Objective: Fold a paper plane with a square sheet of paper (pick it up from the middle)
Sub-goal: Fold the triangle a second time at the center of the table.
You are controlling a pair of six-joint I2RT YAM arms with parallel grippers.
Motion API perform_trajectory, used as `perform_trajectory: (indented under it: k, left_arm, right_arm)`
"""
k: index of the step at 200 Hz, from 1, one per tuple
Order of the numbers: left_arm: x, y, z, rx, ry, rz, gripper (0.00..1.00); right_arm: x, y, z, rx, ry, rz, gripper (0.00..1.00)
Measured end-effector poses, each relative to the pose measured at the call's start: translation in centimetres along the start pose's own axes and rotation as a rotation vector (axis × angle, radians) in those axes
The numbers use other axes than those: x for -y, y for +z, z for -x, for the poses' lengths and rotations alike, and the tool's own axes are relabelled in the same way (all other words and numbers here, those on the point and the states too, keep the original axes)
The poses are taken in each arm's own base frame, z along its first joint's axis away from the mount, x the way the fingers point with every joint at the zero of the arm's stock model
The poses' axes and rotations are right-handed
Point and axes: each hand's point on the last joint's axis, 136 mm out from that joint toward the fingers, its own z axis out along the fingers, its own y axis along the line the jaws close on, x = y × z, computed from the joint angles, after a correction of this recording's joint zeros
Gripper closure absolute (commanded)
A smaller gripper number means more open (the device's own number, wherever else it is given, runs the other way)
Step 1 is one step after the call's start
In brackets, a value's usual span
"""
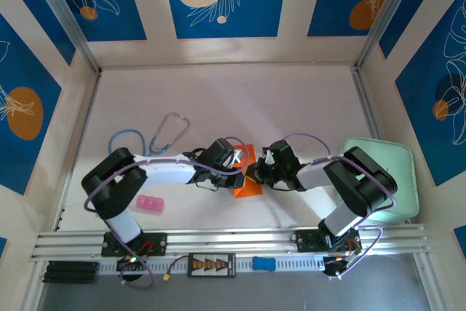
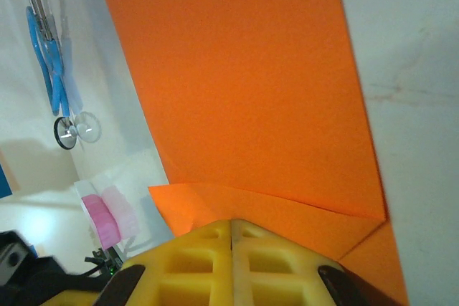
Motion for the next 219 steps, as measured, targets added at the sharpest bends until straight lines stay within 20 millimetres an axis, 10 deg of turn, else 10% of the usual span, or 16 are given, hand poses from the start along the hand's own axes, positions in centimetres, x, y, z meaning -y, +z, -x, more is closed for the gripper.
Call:
perform_trajectory:
  k: [219]
  left_arm:
    - [-1.4, 1.0, -1.0, -0.005, -0.004, 0.003, 1.0]
  right_arm:
    - [0.4, -0.4, -1.4, -0.048, -0.043, -0.057, 1.0]
